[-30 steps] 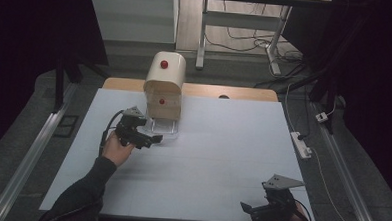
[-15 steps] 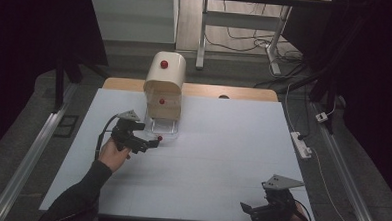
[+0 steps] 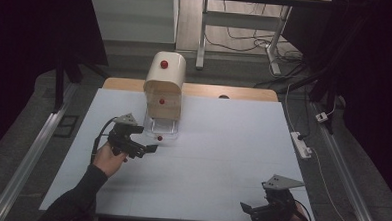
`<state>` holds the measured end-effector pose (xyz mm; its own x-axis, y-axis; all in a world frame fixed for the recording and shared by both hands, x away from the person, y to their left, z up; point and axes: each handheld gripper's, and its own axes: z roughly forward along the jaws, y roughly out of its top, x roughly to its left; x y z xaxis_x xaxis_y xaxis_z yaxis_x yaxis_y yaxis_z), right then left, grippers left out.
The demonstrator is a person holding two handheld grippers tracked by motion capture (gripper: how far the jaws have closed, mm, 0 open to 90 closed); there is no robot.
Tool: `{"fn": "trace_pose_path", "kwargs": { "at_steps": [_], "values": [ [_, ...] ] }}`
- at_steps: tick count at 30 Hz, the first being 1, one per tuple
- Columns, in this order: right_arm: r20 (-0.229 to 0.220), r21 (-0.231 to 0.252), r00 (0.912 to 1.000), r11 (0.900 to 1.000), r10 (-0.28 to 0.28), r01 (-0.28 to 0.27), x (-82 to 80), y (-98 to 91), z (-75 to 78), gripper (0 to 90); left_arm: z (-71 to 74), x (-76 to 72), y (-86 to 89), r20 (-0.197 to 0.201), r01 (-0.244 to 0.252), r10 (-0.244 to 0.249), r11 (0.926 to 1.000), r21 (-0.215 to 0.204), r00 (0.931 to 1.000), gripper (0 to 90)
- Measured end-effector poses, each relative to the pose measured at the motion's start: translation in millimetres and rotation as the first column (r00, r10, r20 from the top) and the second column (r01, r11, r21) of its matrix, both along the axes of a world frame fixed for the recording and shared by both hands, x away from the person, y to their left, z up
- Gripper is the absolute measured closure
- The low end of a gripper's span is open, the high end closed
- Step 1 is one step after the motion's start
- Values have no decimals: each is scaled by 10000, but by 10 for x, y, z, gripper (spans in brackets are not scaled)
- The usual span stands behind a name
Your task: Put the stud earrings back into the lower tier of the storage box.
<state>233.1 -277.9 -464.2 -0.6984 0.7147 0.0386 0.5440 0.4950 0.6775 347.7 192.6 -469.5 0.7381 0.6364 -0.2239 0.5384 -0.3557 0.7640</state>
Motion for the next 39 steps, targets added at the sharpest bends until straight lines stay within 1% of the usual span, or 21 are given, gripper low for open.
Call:
{"fn": "trace_pose_path", "kwargs": {
  "at_steps": [14, 17, 23, 32, 39],
  "values": [
    [23, -2, 10000, 10000, -1, 1, -1, -3, 1, 0, 26, -193, 27, -61, 66, -67, 9999, -96, 10000, 0],
    [26, 4, 10000, 10000, 1, -1, 0, -4, 1, 0, 30, -243, 37, -67, 30, -31, 9999, -119, 10000, 0],
    [34, 22, 10000, 10000, -2, 2, -1, -7, 3, 0, 32, -345, 77, -115, -113, 109, 9995, -305, 9999, 0],
    [51, 46, 10000, 10000, -30, 30, -1, -10, 4, 0, 27, -507, 149, -72, -315, 314, 9994, -116, 9995, 0],
    [65, 80, 9999, 9999, -96, 95, 0, -14, 5, 0, 24, -613, 223, -93, -465, 464, 9987, -187, 9989, 0]
  ]
}}
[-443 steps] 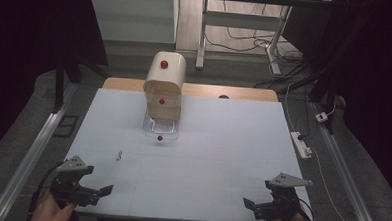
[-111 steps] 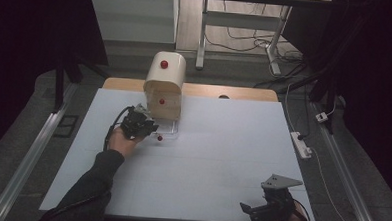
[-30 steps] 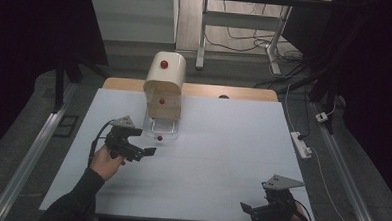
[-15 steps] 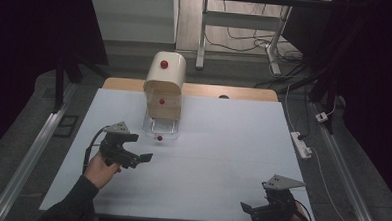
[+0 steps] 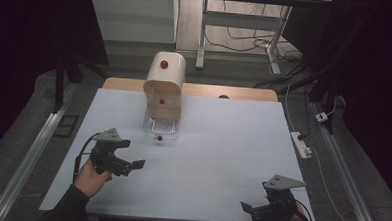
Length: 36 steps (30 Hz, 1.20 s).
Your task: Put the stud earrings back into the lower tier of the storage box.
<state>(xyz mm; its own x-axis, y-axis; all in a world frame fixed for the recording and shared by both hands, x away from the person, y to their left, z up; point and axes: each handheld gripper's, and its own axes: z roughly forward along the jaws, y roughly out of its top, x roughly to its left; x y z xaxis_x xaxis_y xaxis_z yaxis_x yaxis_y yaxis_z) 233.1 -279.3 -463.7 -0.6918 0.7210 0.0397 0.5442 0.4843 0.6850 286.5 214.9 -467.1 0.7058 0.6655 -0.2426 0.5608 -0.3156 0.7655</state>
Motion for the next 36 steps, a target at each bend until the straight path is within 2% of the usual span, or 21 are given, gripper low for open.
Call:
{"fn": "trace_pose_path", "kwargs": {
  "at_steps": [18, 29, 36],
  "values": [
    [-2, 6, 10000, 10000, -40, 40, 1, 0, 0, 0, -38, -346, 207, -198, -344, 343, 9994, -10, 9992, 0],
    [-16, -28, 10000, 10000, -56, 56, 1, 4, -1, 0, -73, -582, 454, -360, -936, 922, 9949, -386, 9951, 0],
    [-15, -26, 10000, 10000, -52, 52, 1, 4, -2, 0, -102, -682, 539, -474, -1159, 1144, 9928, -312, 9923, 0]
  ]
}}
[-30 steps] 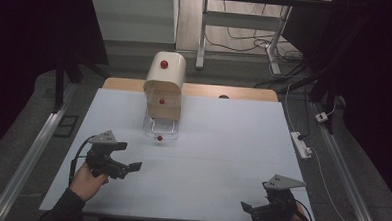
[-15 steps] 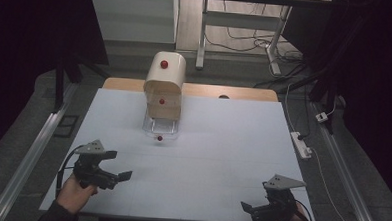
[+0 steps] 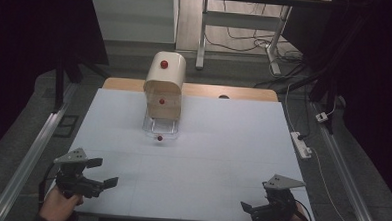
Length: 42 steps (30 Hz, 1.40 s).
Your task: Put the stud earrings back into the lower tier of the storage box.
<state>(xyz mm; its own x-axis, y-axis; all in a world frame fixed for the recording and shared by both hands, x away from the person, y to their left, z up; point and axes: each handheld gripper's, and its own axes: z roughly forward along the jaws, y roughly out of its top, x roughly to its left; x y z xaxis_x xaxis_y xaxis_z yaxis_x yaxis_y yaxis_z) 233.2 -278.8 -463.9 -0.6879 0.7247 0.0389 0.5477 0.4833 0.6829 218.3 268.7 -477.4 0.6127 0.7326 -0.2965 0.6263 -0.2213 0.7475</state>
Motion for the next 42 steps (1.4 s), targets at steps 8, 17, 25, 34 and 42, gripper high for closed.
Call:
{"fn": "trace_pose_path", "kwargs": {
  "at_steps": [8, 17, 25, 34, 42],
  "values": [
    [2, -3, 10000, 10000, -8, 8, 0, 0, 0, 0, -8, -104, 77, -29, -336, 336, 9992, 210, 9994, 0],
    [8, -9, 10000, 10000, -10, 10, 0, 1, 1, 0, -12, -207, 167, -86, -655, 657, 9976, 223, 9978, 0],
    [10, -19, 10000, 10000, -26, 26, 1, 3, 1, 0, -7, -277, 234, -112, -918, 922, 9952, 328, 9957, 0],
    [9, -67, 10000, 10000, -20, 20, -1, 10, 0, 0, -6, -346, 266, -278, -1039, 1060, 9923, 681, 9940, 0],
    [52, -153, 10000, 9999, -4, 4, -6, 17, 3, 0, -16, -405, 288, -685, -1044, 1113, 9897, 976, 9914, 0]
  ]
}}
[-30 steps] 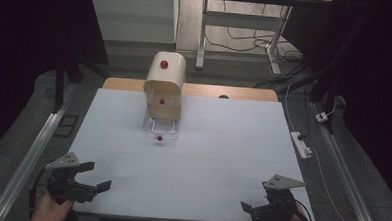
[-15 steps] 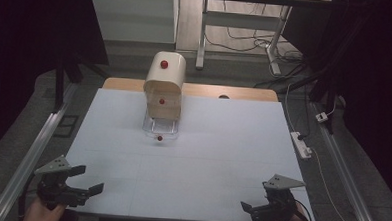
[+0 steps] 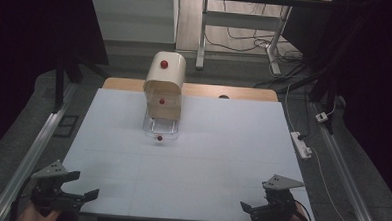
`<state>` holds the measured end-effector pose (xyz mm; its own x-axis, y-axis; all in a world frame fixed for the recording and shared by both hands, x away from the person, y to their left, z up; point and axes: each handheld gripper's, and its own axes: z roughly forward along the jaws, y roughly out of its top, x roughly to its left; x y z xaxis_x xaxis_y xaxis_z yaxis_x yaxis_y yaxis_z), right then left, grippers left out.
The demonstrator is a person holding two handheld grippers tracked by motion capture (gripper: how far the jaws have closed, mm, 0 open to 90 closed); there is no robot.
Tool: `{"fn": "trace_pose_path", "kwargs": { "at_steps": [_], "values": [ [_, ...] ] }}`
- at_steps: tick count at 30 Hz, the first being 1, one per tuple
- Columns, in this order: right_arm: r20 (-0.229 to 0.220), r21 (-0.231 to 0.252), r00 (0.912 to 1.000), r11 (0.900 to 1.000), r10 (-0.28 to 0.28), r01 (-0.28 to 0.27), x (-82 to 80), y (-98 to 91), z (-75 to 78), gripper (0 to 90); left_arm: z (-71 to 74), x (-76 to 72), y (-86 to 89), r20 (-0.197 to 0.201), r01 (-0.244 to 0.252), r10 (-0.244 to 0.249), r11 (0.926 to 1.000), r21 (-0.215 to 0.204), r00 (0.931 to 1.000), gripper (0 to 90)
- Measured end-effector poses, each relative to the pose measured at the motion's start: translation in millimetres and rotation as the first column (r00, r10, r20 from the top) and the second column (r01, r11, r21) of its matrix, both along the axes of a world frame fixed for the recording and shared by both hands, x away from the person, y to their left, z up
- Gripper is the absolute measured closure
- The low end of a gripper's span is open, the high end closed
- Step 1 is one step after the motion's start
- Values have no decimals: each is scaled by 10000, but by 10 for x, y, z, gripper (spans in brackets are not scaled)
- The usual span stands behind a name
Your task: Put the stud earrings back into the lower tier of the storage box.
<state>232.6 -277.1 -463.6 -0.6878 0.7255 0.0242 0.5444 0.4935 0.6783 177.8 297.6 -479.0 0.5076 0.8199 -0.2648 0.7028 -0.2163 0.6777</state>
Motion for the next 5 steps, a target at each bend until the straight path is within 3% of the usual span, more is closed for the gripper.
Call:
{"fn": "trace_pose_path", "kwargs": {
  "at_steps": [5],
  "values": [
    [20, -147, 10000, 9999, -2, 2, 4, 6, -10, 0, -2, 26, 4, -159, 64, -66, 9999, -151, 9999, 0]
  ]
}}
